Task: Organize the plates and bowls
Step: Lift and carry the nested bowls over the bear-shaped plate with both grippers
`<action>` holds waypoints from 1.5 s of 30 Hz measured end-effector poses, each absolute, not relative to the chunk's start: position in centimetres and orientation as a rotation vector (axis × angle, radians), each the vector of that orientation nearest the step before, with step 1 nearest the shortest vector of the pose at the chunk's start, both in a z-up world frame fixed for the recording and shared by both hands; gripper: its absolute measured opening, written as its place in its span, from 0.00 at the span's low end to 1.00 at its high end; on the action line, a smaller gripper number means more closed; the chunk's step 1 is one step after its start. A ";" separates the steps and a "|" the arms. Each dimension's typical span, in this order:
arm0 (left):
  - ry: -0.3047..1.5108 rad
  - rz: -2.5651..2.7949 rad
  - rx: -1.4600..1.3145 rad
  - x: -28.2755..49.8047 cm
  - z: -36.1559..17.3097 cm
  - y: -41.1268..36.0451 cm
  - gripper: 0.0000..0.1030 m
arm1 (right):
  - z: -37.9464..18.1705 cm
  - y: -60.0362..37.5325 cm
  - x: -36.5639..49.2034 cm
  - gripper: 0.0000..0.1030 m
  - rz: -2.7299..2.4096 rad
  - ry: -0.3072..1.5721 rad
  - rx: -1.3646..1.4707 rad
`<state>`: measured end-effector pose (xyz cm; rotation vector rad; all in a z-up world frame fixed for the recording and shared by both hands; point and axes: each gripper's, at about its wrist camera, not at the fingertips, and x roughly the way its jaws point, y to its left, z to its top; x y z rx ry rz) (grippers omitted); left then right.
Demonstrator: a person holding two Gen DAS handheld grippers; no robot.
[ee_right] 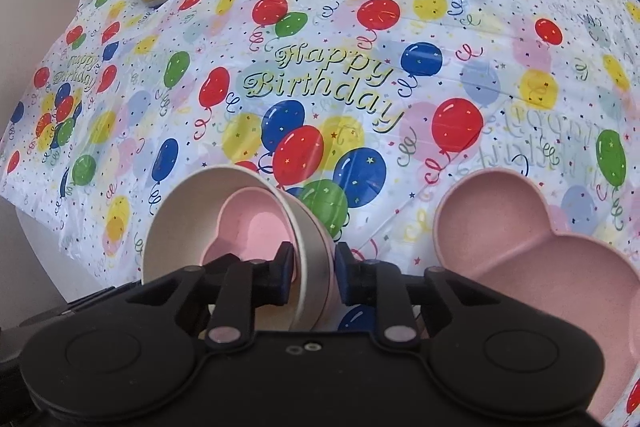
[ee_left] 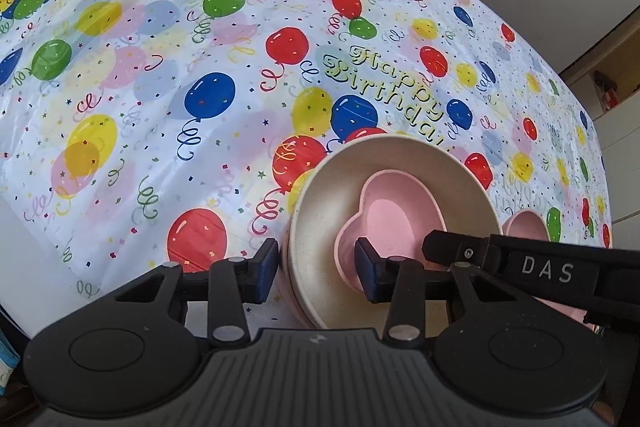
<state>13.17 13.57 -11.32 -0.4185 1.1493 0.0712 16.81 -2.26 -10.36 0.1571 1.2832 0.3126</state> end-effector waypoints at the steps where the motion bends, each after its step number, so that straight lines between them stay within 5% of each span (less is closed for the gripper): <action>1: 1.148 0.070 -0.415 13.1 -11.1 13.4 0.39 | -10.1 -2.4 16.8 0.21 0.315 1.279 0.158; 23: 1.092 -0.032 -0.272 11.8 -3.8 3.2 0.39 | -3.0 -11.3 14.1 0.21 0.315 1.193 0.206; 45: 1.169 -0.163 -0.160 11.0 -6.7 -7.3 0.39 | -5.8 -23.0 10.8 0.21 0.171 1.230 0.323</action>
